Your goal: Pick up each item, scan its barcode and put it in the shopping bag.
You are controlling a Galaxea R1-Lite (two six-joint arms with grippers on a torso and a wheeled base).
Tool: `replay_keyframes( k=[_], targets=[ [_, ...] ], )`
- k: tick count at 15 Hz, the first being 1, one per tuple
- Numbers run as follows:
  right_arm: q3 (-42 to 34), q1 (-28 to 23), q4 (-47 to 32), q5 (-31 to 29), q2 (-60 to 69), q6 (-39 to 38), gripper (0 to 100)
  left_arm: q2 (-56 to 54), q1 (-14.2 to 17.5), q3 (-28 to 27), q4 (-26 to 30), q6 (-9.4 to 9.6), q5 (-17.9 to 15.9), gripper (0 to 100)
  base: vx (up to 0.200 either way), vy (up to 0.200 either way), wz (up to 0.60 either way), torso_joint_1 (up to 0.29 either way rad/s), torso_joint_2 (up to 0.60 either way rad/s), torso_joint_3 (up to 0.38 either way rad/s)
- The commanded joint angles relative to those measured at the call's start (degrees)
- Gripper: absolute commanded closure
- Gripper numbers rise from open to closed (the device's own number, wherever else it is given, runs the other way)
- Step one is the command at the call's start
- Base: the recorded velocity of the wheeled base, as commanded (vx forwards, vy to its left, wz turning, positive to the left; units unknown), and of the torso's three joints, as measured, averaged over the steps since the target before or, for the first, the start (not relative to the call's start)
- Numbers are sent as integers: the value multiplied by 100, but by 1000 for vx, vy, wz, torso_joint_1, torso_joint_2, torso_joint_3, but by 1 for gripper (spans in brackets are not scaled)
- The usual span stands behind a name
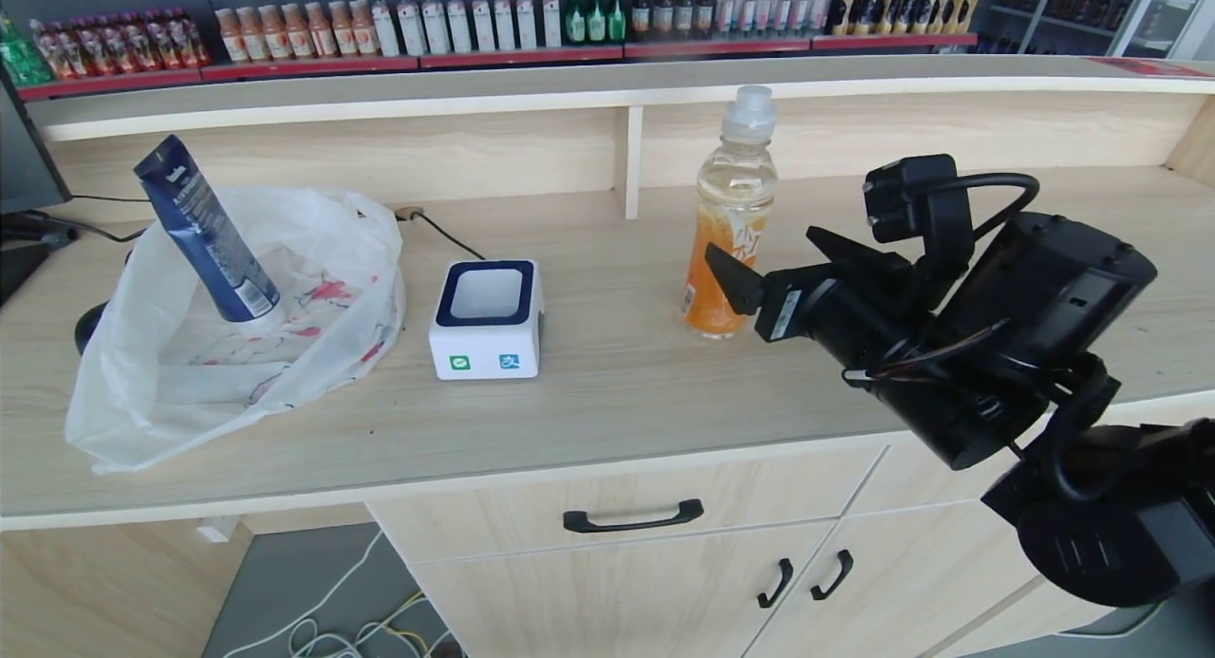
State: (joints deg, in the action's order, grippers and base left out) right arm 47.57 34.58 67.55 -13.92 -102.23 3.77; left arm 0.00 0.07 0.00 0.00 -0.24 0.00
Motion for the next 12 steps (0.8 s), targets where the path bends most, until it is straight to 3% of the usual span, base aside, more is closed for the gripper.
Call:
replay_keyframes(
  k=[1,12],
  targets=[
    [209,4,4,-14,-262,1,0,0,1,0,0,-2,0,0,0,0,0,0,0,0],
    [1475,-83,13,-454,-1194,159,0,0,1,0,0,-2,0,0,0,0,0,0,0,0]
  ],
)
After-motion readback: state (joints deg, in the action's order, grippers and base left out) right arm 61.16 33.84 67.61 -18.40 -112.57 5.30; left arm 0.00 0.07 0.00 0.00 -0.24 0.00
